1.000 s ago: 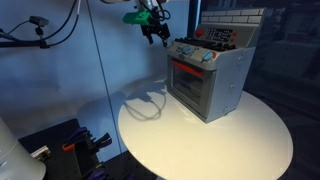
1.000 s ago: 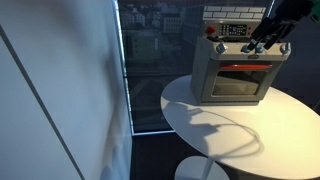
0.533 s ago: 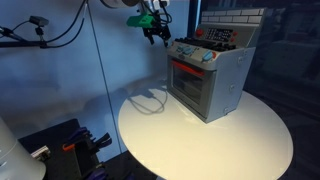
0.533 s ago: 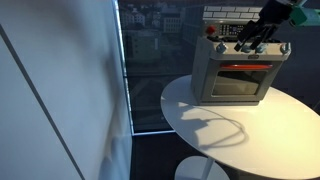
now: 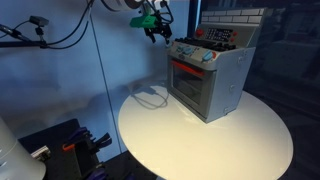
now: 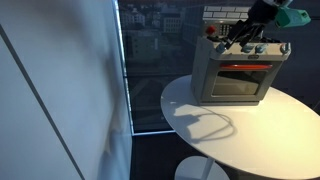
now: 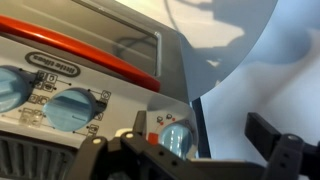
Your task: Turn the far right blue stove dial a little to the right
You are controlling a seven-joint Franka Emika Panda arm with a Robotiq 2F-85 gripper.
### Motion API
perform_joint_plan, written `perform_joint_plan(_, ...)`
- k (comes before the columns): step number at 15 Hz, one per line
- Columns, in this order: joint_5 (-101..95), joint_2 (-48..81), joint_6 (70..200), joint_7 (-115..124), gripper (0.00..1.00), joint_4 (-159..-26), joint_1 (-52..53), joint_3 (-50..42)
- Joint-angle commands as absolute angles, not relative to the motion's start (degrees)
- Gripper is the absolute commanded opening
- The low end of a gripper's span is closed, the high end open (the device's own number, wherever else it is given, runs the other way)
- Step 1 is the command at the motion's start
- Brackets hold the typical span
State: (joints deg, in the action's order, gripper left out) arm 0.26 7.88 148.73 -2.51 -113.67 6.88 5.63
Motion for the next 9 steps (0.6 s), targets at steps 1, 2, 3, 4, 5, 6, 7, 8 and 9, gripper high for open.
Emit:
perform_joint_plan(1,-1.09,10.11,150.6,-1.92,1.0,-111.22,7.14,5.94)
perform_joint_plan(2,-1.0,10.38,151.2,-1.97,1.0,-111.22,7.2,6.0)
perform_joint_plan(3,-0.87,10.62,152.1,-2.04,1.0,-111.38,7.27,6.06)
perform_joint_plan(4,-0.86,10.8,153.06,-2.02,1.0,-111.59,7.38,6.08)
perform_joint_plan(5,-1.03,10.95,154.07,-1.89,1.0,-111.82,7.52,6.07)
perform_joint_plan(6,-1.26,11.13,155.21,-1.8,1.0,-111.99,7.65,6.02)
perform_joint_plan(7,-1.61,11.33,156.23,-1.64,1.0,-112.07,7.78,5.92)
perform_joint_plan(8,-1.76,11.49,156.92,-1.7,1.0,-112.08,7.83,5.92)
perform_joint_plan(9,-1.87,11.66,157.65,-1.72,1.0,-112.07,7.86,5.92)
